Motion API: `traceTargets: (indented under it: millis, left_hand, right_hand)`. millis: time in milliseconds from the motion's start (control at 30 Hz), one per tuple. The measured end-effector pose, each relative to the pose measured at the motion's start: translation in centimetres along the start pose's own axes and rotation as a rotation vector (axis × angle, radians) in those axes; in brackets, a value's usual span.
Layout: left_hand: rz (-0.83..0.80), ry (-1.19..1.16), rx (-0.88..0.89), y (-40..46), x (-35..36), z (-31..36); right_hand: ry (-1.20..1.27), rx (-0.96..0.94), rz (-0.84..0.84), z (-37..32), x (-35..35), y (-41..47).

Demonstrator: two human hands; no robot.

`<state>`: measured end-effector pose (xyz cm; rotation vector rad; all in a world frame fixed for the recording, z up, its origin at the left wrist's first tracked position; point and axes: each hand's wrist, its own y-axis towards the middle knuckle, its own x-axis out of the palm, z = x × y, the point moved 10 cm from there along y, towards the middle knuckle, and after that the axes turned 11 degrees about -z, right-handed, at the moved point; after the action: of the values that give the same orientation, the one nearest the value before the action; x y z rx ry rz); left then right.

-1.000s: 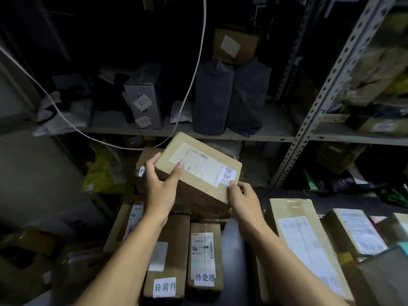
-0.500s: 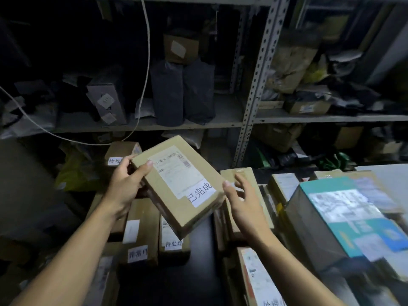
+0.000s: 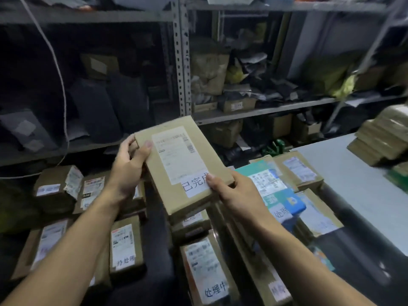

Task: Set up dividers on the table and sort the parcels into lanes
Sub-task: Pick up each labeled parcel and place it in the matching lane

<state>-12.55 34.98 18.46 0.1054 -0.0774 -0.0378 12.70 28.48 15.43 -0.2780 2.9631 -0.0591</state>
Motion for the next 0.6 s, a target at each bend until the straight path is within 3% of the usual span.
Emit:
traceTargets:
  millis: [200, 367, 600]
  left_hand:
    - [-0.161, 0.009, 0.014, 1.8, 11.6, 2.4]
    - [-0.15, 0.052, -0.025, 3.9, 21.2, 1.8]
    - [-0.225, 0.211, -0.128, 8.0, 32.9, -1.9]
  right_hand:
    - [-0.013, -0.089, 0.102, -2.6, -10.7, 0.4]
    - [-0.034, -0.117, 0.187, -2.0, -20.9, 0.6]
    - [-0.088, 0.0, 0.304, 2.2, -32.6, 1.6]
